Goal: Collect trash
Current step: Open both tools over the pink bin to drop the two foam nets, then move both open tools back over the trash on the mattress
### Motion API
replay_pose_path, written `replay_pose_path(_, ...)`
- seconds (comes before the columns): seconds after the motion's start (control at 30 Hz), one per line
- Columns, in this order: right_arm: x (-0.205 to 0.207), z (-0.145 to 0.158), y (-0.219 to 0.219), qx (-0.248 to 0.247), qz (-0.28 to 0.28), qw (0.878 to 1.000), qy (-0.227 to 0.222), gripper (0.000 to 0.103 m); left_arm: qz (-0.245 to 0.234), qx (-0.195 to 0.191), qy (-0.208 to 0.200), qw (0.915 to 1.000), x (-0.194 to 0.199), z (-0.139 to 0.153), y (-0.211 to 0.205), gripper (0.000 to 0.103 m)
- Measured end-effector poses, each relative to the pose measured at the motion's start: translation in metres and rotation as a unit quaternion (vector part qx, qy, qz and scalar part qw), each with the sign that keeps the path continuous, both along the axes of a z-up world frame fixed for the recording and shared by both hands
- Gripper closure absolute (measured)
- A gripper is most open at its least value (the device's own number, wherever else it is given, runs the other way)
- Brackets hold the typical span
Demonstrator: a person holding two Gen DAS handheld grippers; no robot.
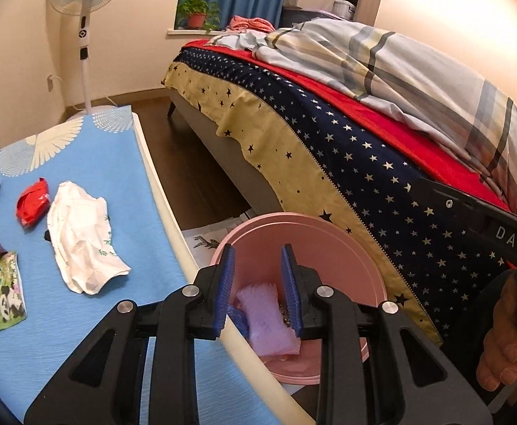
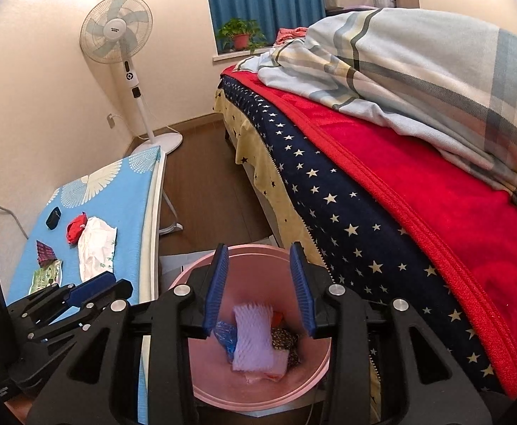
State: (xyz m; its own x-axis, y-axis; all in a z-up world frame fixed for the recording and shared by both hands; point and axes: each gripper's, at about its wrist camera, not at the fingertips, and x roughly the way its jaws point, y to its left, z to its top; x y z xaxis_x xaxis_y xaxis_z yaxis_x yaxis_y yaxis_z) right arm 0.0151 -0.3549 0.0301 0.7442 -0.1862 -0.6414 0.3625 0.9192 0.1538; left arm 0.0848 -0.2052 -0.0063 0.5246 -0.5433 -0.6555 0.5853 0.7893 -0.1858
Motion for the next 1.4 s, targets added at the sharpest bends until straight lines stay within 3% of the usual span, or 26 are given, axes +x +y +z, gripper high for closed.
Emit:
replay_pose_path(0.6, -0.008, 0.022, 0.022, 0.001, 0.035, 0.997, -0.064, 0.066, 0.048, -0.034, -0.029, 0.9979, 0.000, 0.034, 0.052, 0.076)
replay_pose_path(0.77, -0.002, 0.032, 0.036, 0.012, 0.068, 0.994, -0.079, 0.073, 0.085, -0.055, -0.034, 0.9943, 0.011, 0.061, 0.092, 0.079)
replay_pose_path(0.93, 0.015, 0.054, 0.052, 0.028, 0.114, 0.988, -0.096, 0.079, 0.118, -0.054, -0.059, 0.9898, 0.034, 0.100, 0.135, 0.082)
replay_pose_path(1.17, 0.060, 0.101, 0.079, 0.039, 0.188, 0.973, -0.130, 0.086, 0.160, -0.020, -0.116, 0.9801, 0.072, 0.151, 0.199, 0.088)
replay_pose_path(1.4, 0.122, 0.117, 0.115, 0.021, 0.256, 0.957, -0.134, 0.088, 0.178, -0.004, -0.134, 0.9748, 0.107, 0.148, 0.237, 0.088)
